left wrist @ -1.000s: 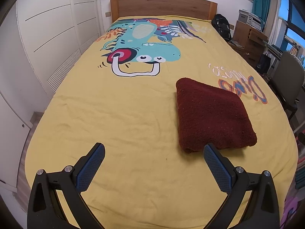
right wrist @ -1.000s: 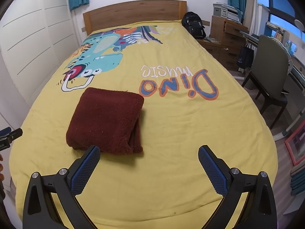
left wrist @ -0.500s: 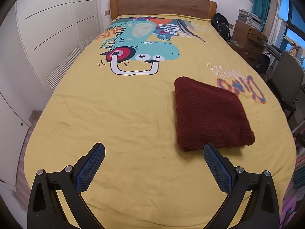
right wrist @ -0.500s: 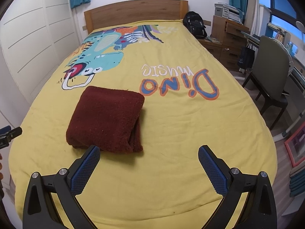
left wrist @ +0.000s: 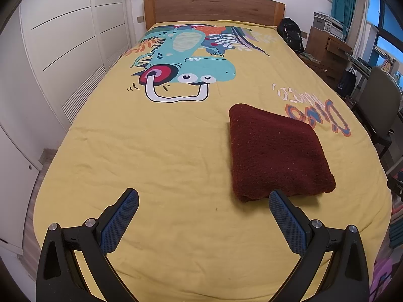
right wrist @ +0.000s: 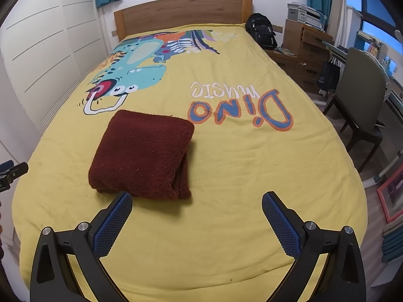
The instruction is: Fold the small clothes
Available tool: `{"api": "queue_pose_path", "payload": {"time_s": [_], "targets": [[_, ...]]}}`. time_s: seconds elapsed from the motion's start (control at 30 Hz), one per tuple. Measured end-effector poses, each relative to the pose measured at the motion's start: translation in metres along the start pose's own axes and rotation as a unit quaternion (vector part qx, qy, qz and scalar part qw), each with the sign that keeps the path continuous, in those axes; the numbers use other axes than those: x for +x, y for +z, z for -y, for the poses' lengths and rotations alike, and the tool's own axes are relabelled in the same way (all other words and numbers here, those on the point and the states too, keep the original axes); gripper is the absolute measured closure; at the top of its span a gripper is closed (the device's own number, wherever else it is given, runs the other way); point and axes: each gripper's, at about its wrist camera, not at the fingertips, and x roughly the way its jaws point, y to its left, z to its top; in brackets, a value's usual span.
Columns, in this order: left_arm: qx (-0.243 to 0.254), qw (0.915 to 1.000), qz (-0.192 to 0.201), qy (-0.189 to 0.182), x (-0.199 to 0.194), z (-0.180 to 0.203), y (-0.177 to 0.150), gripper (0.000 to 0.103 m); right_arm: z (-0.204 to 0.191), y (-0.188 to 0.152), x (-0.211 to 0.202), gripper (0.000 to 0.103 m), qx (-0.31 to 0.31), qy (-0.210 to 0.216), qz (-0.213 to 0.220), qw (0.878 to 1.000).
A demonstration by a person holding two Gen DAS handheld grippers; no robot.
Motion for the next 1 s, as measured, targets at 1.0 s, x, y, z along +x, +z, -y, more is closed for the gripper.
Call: {"api": "queue_pose_path", "payload": {"time_s": [1.0], "targets": [[-0.001, 0.9999, -0.011, 0.000, 0.0049, 0.0051, -0.0031, 0.001, -0.0057, -0.0069, 0.0084, 0.000, -0.004, 0.006, -0.014, 1.000]]}}
